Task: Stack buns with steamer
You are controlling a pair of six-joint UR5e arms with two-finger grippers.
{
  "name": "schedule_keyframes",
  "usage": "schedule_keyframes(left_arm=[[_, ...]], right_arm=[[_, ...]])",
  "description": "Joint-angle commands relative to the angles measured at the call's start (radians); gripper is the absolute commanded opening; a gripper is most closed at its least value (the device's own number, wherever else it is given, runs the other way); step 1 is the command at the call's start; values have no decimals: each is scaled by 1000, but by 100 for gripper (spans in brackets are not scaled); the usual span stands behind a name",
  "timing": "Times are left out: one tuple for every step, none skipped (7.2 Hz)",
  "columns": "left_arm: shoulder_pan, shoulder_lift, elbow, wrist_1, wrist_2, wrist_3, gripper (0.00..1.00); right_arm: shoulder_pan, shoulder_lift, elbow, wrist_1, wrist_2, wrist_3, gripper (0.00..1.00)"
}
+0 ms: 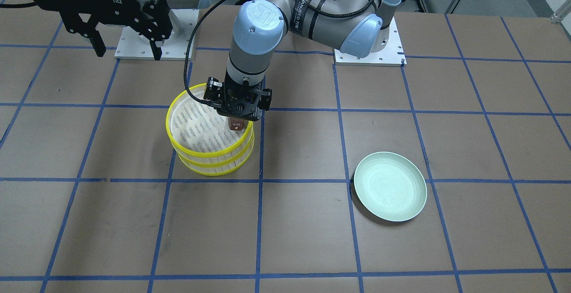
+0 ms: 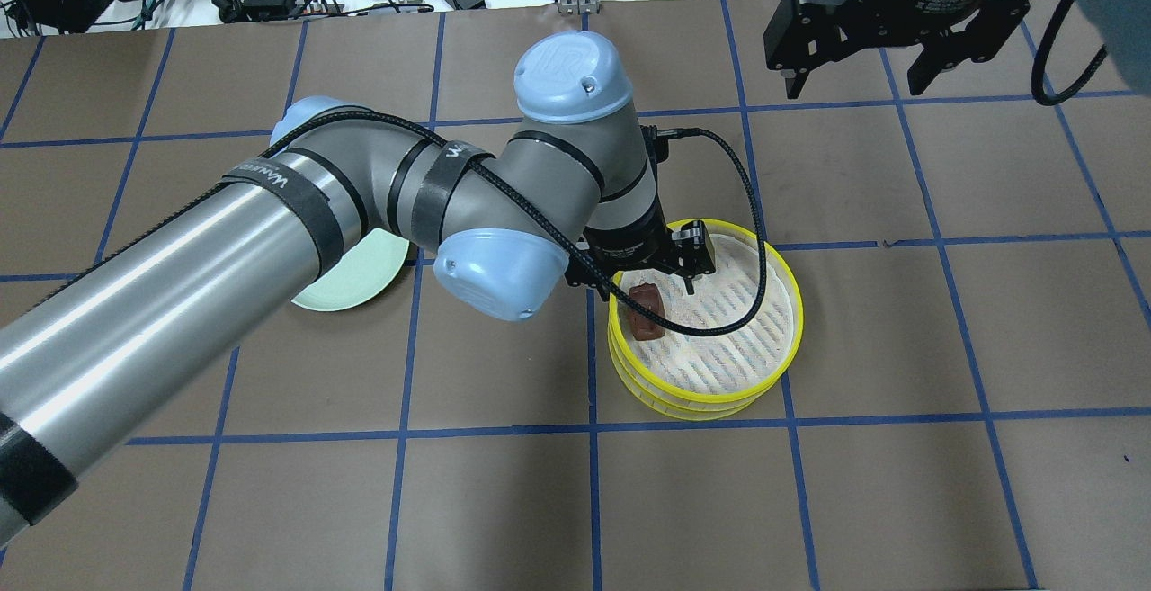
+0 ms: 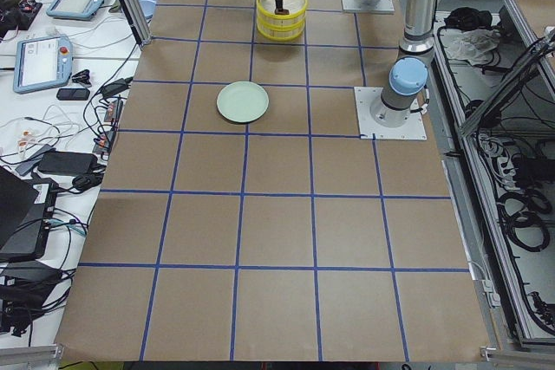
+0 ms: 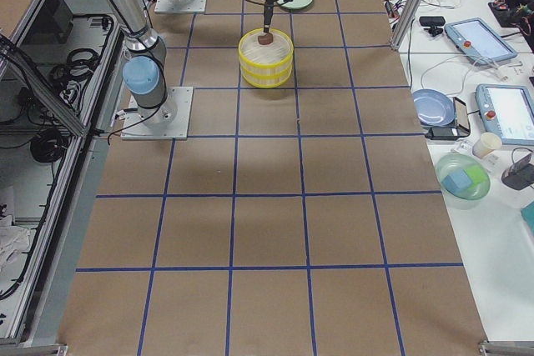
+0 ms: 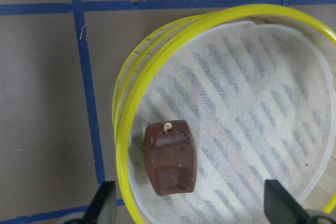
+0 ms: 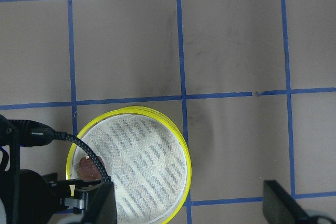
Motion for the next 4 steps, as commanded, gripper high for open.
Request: schedule_keyframes(left_arm=[[68, 36, 10, -46, 102, 43, 100], [121, 53, 28, -34, 114, 128, 100], [202, 82, 75, -88, 163, 195, 100], [281, 104, 126, -142, 164, 200, 100]], right_arm=[[1, 1, 0, -2, 0, 0, 100], [-1, 2, 0, -2, 0, 0, 100], [1, 2, 0, -4, 0, 0, 100], [1, 2, 0, -4, 0, 0, 100]])
